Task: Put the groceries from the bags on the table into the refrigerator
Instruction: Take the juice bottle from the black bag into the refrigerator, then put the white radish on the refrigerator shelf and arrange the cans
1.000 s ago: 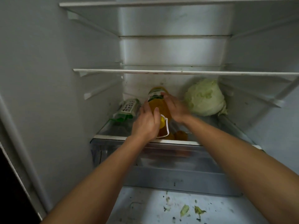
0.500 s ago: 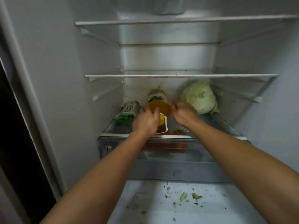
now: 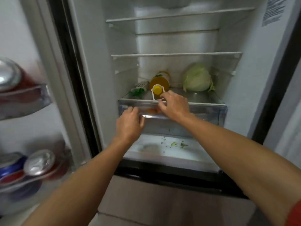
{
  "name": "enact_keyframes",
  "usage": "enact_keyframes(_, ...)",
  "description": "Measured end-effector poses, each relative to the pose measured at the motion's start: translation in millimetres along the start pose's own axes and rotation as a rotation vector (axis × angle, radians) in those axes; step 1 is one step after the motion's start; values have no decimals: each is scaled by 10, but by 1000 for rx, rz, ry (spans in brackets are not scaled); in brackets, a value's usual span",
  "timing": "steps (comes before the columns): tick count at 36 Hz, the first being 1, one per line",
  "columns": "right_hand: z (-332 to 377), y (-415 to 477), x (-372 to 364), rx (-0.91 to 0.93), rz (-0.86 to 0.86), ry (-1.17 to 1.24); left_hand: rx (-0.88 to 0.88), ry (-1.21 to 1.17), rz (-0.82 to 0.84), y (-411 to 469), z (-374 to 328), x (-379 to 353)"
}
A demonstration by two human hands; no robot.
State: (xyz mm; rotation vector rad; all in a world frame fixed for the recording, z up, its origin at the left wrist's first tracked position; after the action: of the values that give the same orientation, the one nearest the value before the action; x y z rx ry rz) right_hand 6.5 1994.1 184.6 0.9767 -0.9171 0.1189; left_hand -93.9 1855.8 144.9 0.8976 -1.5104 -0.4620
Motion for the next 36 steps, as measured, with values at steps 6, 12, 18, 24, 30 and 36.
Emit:
enact_keyframes(6, 655, -1029, -265, 153, 207, 72, 68, 71, 153, -1262, 109, 343)
enact_keyframes(12, 1424, -1896, -410, 353, 348, 149, 217, 234, 298, -2376, 509, 928)
enact_keyframes(18, 2437, -2608, -409, 563, 408, 144, 391, 421, 473, -3429, 1045, 1666)
enact_keyframes(24, 3740, -3420, -322, 765, 440, 234, 549, 543, 559, -4608, 1500, 2702)
enact_keyframes(30, 5284, -4515, -37, 952, 470, 376, 693, 681, 609, -5886, 1766, 4136)
enact_keyframes(36, 6782, -5660, 385, 1078, 519, 549, 910, 777, 613, -7043, 1942, 5607)
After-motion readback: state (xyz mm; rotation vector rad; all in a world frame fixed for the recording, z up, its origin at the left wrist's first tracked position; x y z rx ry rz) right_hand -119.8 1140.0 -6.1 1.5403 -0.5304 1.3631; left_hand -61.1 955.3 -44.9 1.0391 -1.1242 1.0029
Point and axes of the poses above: each hand's wrist, its own y-axis towards the middle knuckle, its own x-axis out of the back of the hand, z = x × y, the point moved 10 cm from there along y, towards the middle knuckle, and after that the axes turned 8 degrees about -x, right-handed, at the moved point
